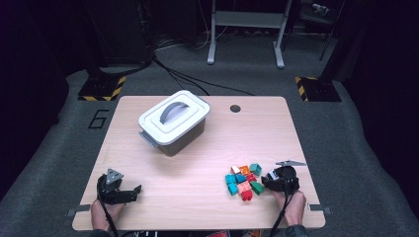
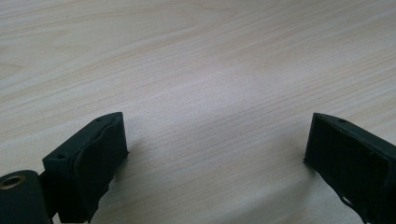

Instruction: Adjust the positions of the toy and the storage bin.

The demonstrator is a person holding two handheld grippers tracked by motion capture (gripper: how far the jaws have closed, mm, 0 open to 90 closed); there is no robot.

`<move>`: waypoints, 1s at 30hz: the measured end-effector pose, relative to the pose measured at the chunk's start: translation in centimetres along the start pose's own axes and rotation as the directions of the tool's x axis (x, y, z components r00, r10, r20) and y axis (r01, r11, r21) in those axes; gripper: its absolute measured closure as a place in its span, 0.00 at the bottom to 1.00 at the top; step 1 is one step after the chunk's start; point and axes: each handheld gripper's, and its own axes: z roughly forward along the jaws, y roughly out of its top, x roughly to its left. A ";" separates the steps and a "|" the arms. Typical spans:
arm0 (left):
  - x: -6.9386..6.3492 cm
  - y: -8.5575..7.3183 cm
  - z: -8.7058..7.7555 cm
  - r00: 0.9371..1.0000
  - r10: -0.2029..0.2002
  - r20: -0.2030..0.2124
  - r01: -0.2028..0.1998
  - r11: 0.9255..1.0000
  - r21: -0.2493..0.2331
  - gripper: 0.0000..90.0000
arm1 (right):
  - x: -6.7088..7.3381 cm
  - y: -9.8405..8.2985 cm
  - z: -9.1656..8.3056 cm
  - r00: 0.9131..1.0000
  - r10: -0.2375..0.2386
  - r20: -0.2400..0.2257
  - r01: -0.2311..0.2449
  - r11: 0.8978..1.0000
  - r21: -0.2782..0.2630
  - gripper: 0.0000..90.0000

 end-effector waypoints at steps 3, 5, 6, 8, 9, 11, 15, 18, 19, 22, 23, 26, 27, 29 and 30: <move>0.0 0.0 0.0 1.000 0.000 0.000 0.000 1.000 0.000 0.06 | 0.1 0.1 -0.2 1.000 -0.007 -0.005 0.007 1.000 -0.007 0.41; 0.0 0.0 0.0 1.000 0.000 0.000 0.000 1.000 0.000 0.06 | 0.3 0.2 -0.4 1.000 0.000 -0.014 0.000 1.000 -0.005 0.38; 0.0 0.0 0.0 1.000 0.000 0.000 0.000 1.000 0.000 0.06 | 0.1 0.2 -0.4 1.000 -0.027 -0.016 0.027 1.000 -0.011 0.35; 0.0 0.0 0.0 1.000 0.000 0.000 0.000 1.000 0.000 0.06 | 0.3 0.3 -0.7 1.000 -0.006 -0.029 0.005 1.000 -0.011 0.32; 0.1 0.0 0.0 1.000 0.007 -0.001 -0.007 1.000 0.001 0.06 | 0.3 0.3 -0.8 1.000 -0.003 -0.030 0.002 1.000 -0.011 0.30; 0.1 0.0 0.0 1.000 0.008 -0.001 -0.008 1.000 0.001 0.06 | 0.3 0.4 -1.0 0.999 -0.008 -0.045 0.007 1.000 -0.019 0.27; 0.0 0.0 0.0 1.000 0.008 0.000 -0.008 1.000 0.000 0.06 | 0.2 0.5 -1.7 0.999 0.006 -0.054 -0.008 0.999 -0.036 0.21; 0.1 0.0 0.0 1.000 0.008 0.000 -0.008 1.000 0.000 0.06 | -0.1 0.4 -2.3 0.998 0.006 -0.063 -0.009 0.998 -0.060 0.17; 0.1 0.0 0.0 1.000 0.008 0.001 -0.008 1.000 0.000 0.06 | -0.2 0.4 -2.5 0.998 0.013 -0.064 -0.017 0.998 -0.062 0.16; 0.0 0.0 0.0 1.000 0.010 0.004 -0.010 1.000 -0.004 0.06 | -0.7 0.1 -3.2 0.999 -0.004 -0.048 0.000 0.997 -0.080 0.12; 0.0 0.0 0.0 1.000 0.011 0.005 -0.011 1.000 -0.004 0.06 | -1.0 -0.1 -3.6 0.999 -0.003 -0.048 -0.001 0.996 -0.093 0.10; 0.1 0.1 0.0 1.000 0.016 0.014 -0.016 1.000 0.007 0.06 | -1.8 -0.5 -4.3 0.999 0.006 -0.050 -0.011 0.995 -0.102 0.06; 0.1 0.1 -0.1 1.000 0.019 0.016 -0.019 1.000 0.011 0.06 | -2.1 -0.7 -4.6 0.999 0.007 -0.052 -0.013 0.994 -0.112 0.05; 0.0 0.1 0.0 1.000 0.014 0.013 -0.014 1.000 0.006 0.06 | -2.6 -1.1 -5.2 0.999 0.011 -0.047 -0.016 0.993 -0.116 0.02; 0.0 0.1 0.1 1.000 0.012 0.011 -0.012 1.000 -0.001 0.05 | -3.0 -1.5 -5.6 0.999 0.013 -0.039 -0.018 0.992 -0.128 0.01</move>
